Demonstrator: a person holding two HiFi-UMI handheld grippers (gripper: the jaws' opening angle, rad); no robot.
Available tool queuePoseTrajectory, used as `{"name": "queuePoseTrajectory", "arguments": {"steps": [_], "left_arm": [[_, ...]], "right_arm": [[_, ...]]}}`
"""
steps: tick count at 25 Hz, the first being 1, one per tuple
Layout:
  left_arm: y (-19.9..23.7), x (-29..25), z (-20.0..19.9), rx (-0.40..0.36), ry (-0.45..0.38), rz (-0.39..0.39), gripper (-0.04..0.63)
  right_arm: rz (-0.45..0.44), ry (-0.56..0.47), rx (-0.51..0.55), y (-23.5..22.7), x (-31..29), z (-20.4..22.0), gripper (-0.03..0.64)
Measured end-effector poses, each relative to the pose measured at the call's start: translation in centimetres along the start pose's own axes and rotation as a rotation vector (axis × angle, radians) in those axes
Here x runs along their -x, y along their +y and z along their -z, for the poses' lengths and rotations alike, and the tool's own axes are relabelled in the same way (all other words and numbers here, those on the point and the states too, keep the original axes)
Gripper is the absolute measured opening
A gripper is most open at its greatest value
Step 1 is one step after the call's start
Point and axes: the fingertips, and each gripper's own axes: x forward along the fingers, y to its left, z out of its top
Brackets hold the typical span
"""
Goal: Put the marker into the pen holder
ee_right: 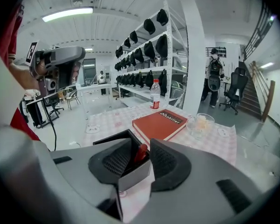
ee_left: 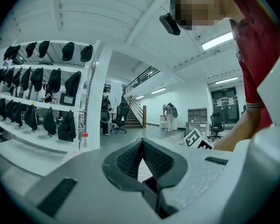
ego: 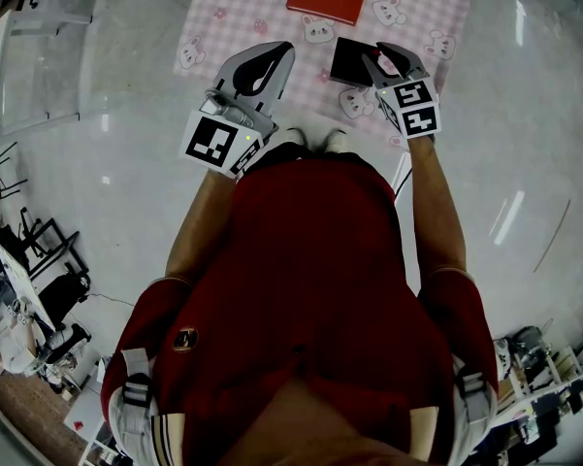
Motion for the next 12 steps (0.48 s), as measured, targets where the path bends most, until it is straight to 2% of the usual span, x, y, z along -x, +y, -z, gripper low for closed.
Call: {"name": "queuePoseTrajectory", "arguments": {"steps": [7,12], "left_arm": [[-0.6,0.6,-0.3,-0.003,-0.01,0.024,0.006],[-1.3,0.9,-0.6,-0.009,-0.019,0.053,0.006]], "right_arm": [[0.065,-0.064,-0.007,-0.5,2.0,-1.6,0.13],[0.096,-0.161,-0.066,-0.1,4.6,-3.5,0.111]]}}
